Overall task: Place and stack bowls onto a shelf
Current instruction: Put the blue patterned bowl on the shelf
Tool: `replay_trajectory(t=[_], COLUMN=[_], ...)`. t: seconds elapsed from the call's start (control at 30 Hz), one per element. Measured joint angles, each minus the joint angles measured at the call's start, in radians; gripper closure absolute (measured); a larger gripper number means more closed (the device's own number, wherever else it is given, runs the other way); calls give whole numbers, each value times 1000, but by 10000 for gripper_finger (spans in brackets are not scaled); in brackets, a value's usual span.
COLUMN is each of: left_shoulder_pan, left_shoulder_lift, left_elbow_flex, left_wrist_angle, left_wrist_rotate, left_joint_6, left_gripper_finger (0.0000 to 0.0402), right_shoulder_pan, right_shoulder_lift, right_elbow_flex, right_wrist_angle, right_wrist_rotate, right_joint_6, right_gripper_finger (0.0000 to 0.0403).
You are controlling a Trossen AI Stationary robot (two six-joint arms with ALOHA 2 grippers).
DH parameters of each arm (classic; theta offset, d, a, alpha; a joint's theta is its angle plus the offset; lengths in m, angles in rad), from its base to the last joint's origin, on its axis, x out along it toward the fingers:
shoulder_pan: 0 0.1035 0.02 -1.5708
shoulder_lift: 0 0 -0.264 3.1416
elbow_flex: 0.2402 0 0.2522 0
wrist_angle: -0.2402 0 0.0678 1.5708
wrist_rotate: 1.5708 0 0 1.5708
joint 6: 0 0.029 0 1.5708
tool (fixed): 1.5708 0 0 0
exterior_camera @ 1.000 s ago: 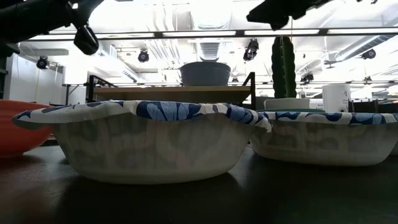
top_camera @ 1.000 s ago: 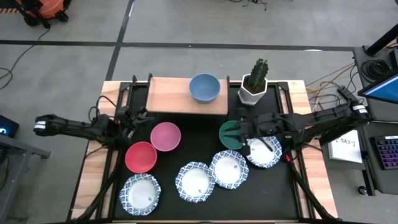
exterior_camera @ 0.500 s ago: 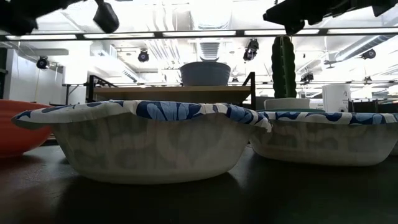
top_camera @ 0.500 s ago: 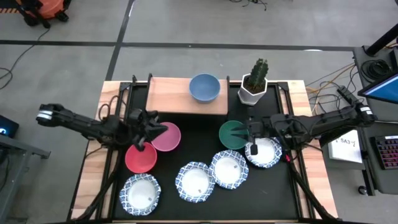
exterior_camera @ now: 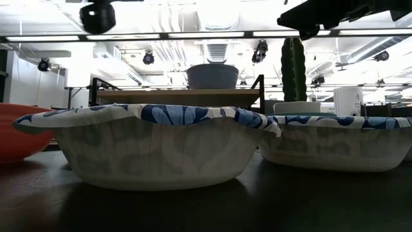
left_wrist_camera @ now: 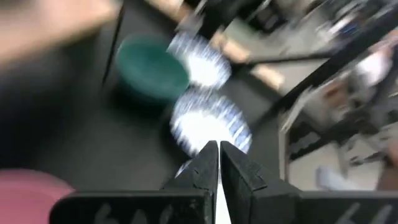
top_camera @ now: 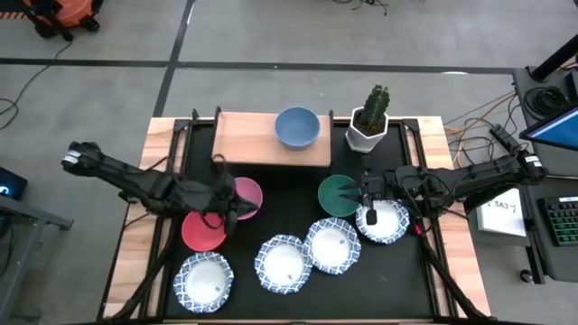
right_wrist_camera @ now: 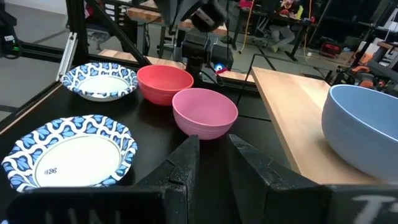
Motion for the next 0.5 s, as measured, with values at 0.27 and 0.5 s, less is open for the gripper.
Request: replay_trajectory(t=[0.27, 0.5], left_shoulder_pan=[-98, -115], left_shoulder_lift=[145, 253], left_elbow_flex=[189, 204], left_wrist_angle=[-597, -720], left_wrist_rotate=[0, 104], left_joint_6=[-414, -492], left_gripper_finger=[402, 402], right_shoulder_pan=[0, 0], right_shoulder_lift=[3, 14], right_elbow_flex=[0, 0], right_wrist_angle=[1, 0], right_wrist_rotate=[0, 0], right_joint_6=[-1, -1], right_gripper_finger=[330, 330])
